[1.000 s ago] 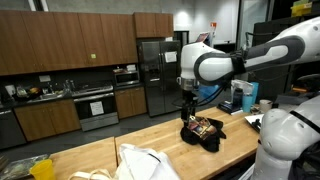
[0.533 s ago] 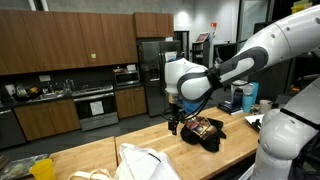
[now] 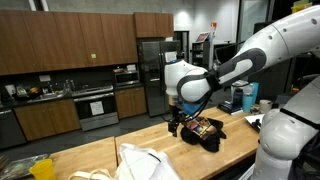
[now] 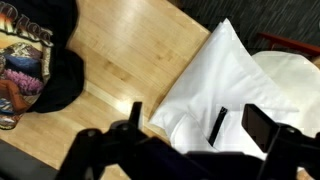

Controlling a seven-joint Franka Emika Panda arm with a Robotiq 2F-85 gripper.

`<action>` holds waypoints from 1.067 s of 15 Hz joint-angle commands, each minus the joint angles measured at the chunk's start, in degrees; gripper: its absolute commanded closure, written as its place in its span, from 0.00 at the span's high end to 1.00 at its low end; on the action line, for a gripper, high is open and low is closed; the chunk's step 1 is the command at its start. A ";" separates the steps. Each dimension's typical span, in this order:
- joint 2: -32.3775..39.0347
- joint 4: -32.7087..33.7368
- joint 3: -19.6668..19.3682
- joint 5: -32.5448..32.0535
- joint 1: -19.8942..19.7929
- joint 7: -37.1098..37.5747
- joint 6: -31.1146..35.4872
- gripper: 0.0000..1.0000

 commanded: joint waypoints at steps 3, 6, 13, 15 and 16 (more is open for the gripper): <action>7.12 0.77 -2.55 3.37 1.69 -3.00 7.16 1.00; 14.60 3.82 -4.08 8.05 2.64 -7.00 14.32 1.00; 33.17 16.41 -2.91 14.05 3.69 -9.91 16.95 1.00; 37.17 18.58 -2.79 12.08 3.34 -7.80 13.43 1.00; 38.82 19.64 -2.85 10.82 3.31 -6.93 11.19 1.00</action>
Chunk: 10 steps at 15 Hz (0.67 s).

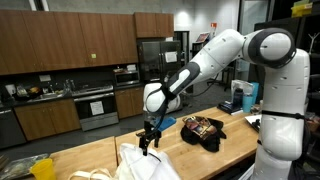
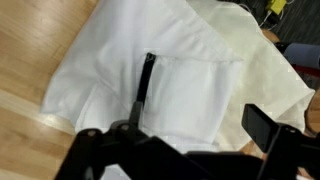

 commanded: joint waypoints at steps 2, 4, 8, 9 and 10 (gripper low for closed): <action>7.91 5.47 -0.31 -5.28 -0.23 3.32 -8.82 1.00; 8.62 5.72 -0.60 -7.60 -0.14 3.74 -10.85 1.00; 9.72 6.70 -0.45 -9.89 0.17 3.01 -9.24 1.00; 10.24 7.37 -0.24 -10.18 0.35 2.51 -8.49 1.00; 10.60 7.83 -0.13 -10.38 0.51 2.66 -7.14 1.00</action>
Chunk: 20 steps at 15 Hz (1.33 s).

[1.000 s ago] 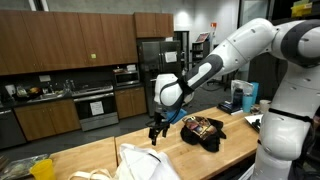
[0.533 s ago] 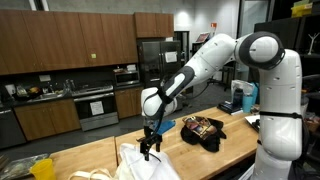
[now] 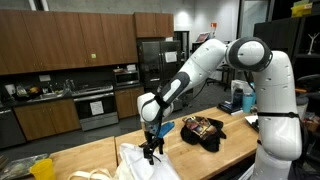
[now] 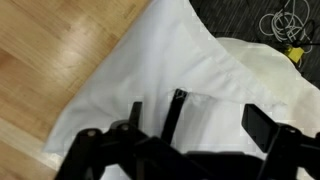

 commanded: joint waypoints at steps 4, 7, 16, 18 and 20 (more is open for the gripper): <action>2.74 1.04 0.48 2.57 0.42 3.31 11.66 1.00; 3.81 -0.78 -0.41 2.24 0.27 5.34 14.85 1.00; 1.73 -2.38 -1.06 -8.67 2.07 6.18 12.03 0.37; -0.30 -2.36 -0.53 -8.44 1.98 5.78 9.94 0.21; -3.49 -2.55 0.33 -7.80 1.84 4.92 7.51 0.08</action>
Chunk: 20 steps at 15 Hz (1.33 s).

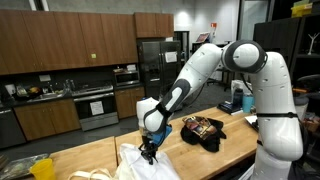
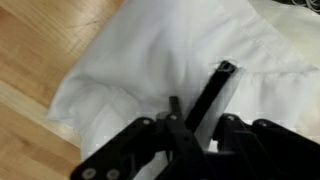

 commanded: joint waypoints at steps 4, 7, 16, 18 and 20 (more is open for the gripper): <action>-13.80 -1.82 2.08 3.32 -0.84 -4.03 -11.48 0.00; -22.64 -2.24 0.98 2.80 -1.57 -3.13 -17.92 0.01; -49.79 -8.13 -5.70 -1.38 -10.30 4.56 -24.66 0.01; -55.79 -10.96 -8.02 -1.86 -13.20 5.26 -26.32 0.01; -51.49 -8.16 -6.87 -0.83 -13.17 3.63 -25.97 0.04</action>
